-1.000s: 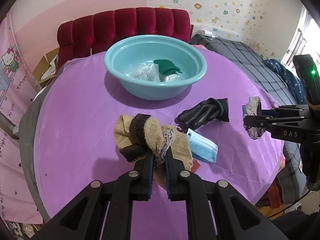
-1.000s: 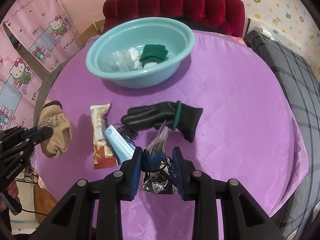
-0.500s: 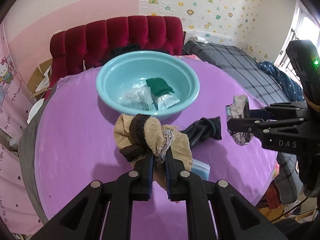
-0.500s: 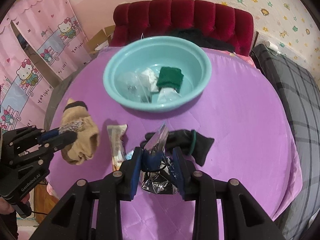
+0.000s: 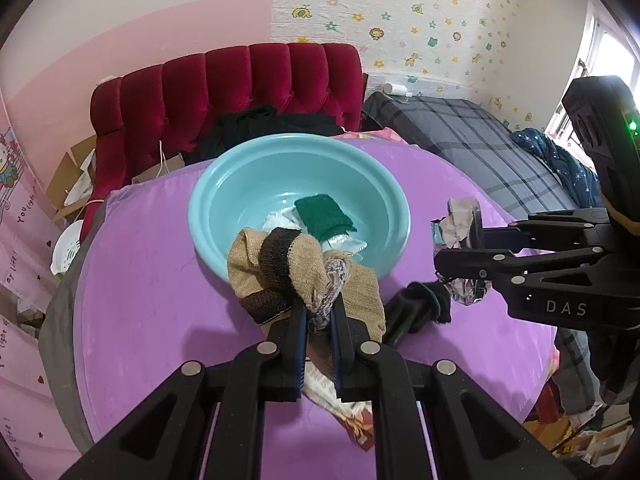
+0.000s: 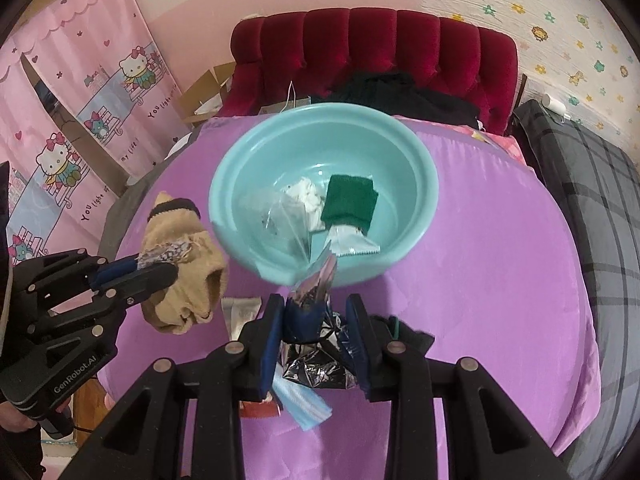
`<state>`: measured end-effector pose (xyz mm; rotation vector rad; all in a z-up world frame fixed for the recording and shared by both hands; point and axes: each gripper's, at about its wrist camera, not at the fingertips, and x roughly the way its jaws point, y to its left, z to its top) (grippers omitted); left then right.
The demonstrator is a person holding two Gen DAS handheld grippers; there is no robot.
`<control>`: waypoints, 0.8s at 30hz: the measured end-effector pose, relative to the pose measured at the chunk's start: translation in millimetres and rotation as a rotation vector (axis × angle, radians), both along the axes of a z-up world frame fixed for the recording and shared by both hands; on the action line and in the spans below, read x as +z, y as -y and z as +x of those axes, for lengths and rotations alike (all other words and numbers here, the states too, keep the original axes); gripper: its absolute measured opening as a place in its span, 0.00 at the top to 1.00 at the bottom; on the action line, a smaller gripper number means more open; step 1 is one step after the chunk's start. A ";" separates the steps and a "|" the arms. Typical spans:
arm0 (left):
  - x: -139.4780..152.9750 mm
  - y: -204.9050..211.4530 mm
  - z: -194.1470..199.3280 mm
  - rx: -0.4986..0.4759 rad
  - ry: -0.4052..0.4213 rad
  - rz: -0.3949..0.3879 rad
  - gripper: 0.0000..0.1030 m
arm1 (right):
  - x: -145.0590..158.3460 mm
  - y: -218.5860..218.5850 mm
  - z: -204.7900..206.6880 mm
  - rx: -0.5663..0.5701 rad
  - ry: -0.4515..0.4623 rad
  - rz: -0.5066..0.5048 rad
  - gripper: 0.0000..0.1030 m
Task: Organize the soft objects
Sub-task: 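Lift the sock with the left gripper while the right gripper carries the foil packet toward the basin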
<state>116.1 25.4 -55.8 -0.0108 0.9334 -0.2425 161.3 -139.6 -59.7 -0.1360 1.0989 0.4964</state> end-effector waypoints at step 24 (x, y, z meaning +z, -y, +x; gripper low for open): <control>-17.8 -19.9 108.9 0.005 -0.026 0.007 0.90 | -9.8 -31.6 102.5 -0.023 -0.026 0.045 0.65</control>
